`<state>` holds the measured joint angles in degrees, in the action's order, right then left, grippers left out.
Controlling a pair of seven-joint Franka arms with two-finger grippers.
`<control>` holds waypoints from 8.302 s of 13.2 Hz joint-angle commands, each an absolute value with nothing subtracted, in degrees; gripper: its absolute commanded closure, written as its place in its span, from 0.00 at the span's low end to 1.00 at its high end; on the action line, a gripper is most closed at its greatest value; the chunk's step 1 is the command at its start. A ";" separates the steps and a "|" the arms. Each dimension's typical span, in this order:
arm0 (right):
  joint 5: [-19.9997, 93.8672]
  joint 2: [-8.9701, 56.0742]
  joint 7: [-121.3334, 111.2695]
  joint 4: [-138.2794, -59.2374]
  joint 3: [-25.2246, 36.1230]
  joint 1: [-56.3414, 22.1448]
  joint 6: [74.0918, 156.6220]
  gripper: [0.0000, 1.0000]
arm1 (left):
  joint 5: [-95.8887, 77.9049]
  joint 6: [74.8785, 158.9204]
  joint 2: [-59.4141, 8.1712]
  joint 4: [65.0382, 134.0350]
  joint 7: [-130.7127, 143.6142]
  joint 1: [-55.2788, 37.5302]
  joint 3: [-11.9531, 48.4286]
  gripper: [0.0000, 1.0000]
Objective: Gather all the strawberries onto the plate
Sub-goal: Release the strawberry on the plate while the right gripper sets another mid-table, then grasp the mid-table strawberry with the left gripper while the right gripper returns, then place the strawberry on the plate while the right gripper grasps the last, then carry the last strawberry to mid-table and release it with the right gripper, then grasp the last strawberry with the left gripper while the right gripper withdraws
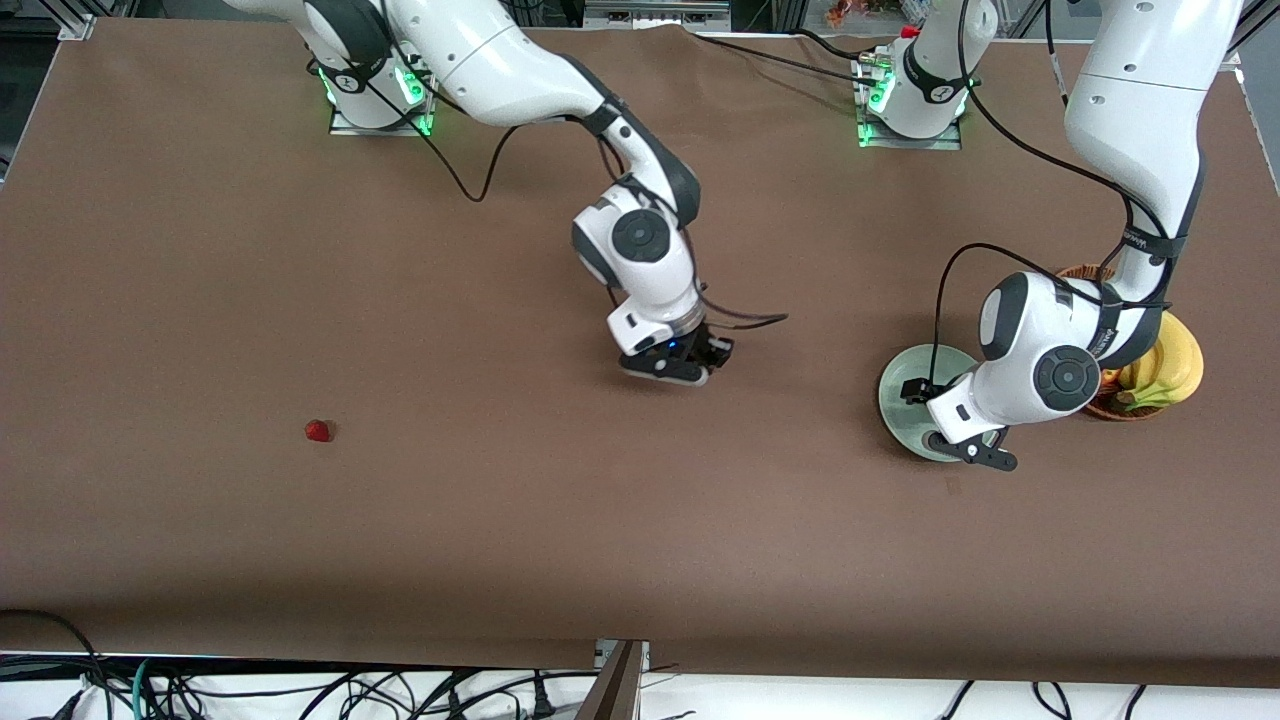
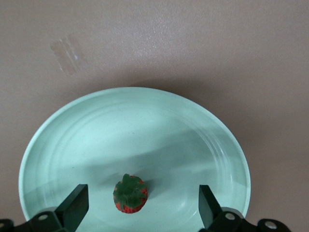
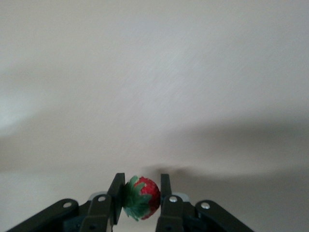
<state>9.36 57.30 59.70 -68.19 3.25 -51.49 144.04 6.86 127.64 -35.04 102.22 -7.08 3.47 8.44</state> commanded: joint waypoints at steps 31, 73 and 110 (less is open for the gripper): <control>9.05 50.10 -21.61 -76.28 13.80 -12.22 111.88 0.00 | 17.84 127.53 -39.02 99.67 51.94 -15.64 14.68 0.41; 17.58 62.14 52.56 -63.11 3.16 -54.14 148.37 0.00 | 16.88 116.28 -31.11 102.66 -0.26 9.41 14.85 0.00; -0.26 3.96 -3.78 -85.77 3.18 -3.09 85.25 0.00 | 17.75 125.41 -41.75 99.49 56.07 -12.83 24.17 0.63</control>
